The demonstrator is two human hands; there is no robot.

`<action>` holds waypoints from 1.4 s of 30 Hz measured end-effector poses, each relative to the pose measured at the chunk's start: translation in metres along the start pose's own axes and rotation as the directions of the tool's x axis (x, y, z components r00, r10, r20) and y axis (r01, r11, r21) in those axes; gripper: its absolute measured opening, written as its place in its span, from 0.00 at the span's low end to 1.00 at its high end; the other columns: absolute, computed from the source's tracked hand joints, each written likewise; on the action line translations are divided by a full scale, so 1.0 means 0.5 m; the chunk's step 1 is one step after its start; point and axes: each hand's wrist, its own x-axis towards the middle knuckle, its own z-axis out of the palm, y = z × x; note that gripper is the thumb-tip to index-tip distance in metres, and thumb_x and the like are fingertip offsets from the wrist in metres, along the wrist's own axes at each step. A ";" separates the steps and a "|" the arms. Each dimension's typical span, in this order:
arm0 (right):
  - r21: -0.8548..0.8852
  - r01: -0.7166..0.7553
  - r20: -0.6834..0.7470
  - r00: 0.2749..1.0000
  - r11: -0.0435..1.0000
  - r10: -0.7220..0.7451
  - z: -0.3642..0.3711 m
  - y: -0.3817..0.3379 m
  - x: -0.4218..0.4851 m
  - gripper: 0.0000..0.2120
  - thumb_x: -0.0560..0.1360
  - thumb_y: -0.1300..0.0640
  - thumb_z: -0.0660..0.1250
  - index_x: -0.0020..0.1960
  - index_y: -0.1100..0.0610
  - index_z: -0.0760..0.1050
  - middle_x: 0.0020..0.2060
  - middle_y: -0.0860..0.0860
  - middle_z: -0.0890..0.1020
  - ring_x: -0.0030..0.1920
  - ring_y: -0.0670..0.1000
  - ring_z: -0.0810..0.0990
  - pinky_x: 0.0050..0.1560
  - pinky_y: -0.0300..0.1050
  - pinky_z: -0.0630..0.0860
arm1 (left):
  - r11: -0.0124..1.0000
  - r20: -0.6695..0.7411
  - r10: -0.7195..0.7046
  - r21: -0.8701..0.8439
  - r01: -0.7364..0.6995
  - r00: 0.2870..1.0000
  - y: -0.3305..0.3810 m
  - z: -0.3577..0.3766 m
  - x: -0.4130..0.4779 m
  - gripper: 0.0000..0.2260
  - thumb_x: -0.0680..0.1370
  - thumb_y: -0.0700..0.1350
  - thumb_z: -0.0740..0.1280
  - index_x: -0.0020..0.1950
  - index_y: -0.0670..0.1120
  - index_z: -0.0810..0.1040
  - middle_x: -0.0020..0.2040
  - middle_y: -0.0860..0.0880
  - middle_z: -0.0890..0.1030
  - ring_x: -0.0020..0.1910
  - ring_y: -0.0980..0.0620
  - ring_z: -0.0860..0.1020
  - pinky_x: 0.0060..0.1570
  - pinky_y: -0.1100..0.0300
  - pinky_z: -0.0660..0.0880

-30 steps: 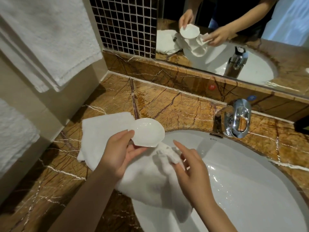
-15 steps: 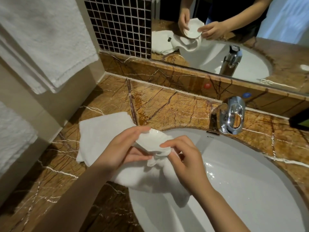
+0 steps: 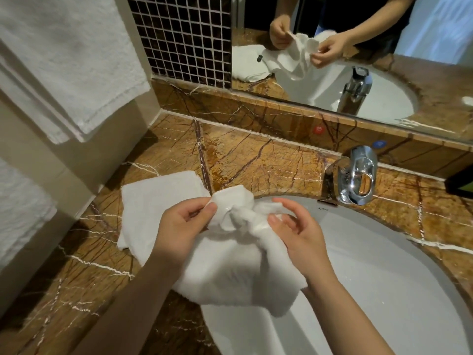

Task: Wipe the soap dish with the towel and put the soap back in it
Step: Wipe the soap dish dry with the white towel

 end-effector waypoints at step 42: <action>-0.223 0.207 -0.324 0.906 0.953 -0.273 0.134 0.046 -0.003 0.16 0.74 0.64 0.66 0.30 0.52 0.70 0.45 0.55 0.73 0.36 0.40 0.72 0.37 0.29 0.68 | 0.742 -0.071 -0.237 -0.657 0.133 0.969 0.011 0.083 0.016 0.16 0.78 0.46 0.62 0.61 0.37 0.73 0.53 0.43 0.79 0.52 0.49 0.82 0.48 0.58 0.78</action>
